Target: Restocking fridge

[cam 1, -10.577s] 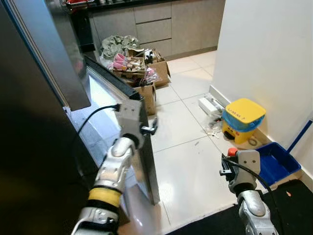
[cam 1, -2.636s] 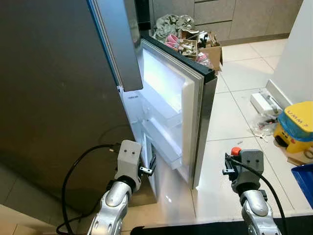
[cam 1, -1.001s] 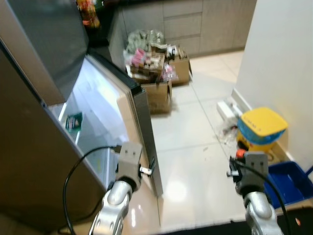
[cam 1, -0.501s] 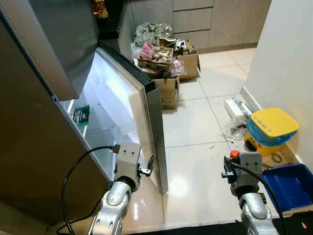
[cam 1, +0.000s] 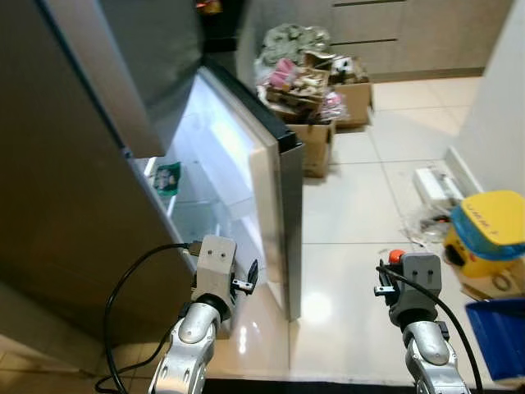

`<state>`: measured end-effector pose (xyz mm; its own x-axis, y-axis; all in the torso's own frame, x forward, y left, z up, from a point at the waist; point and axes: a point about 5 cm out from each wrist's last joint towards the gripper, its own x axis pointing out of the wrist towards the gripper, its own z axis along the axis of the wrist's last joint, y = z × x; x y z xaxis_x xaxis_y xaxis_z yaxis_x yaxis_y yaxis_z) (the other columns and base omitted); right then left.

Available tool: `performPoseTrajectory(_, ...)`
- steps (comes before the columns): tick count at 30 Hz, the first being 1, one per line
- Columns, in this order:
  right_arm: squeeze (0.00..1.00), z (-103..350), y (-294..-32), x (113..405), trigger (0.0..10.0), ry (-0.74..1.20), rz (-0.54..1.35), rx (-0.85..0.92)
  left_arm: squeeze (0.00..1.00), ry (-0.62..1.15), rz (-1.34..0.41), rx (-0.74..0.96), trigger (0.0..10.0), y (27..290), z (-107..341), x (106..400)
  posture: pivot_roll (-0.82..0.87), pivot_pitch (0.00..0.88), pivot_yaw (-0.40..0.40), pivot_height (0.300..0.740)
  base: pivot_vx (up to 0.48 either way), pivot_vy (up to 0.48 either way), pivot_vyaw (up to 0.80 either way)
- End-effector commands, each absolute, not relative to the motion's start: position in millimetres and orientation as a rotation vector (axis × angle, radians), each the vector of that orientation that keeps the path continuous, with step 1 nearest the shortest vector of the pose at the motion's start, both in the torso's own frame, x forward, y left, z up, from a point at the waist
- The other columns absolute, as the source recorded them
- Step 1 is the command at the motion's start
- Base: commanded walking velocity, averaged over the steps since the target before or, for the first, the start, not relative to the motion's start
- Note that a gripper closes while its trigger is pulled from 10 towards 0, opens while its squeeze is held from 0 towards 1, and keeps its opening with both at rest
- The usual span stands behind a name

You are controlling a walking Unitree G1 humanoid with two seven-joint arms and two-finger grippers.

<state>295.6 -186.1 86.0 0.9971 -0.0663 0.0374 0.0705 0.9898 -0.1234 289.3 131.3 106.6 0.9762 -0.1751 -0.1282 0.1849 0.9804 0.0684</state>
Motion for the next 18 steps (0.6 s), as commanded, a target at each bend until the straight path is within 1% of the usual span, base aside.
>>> performPoseTrajectory(1,0.00,81.0,-184.3,294.4,10.0,-0.010,-0.063,-0.132,0.00,0.164,-0.169,0.097,10.0,136.6,97.5,286.2,-0.10,0.171,0.079,0.740,0.000,0.000,0.79)
performPoseTrajectory(18,0.00,80.6,-184.4,294.6,10.0,-0.007,-0.065,-0.138,0.00,0.163,-0.171,0.098,10.0,136.1,97.5,286.7,-0.10,0.166,0.078,0.740,0.000,0.000,0.79)
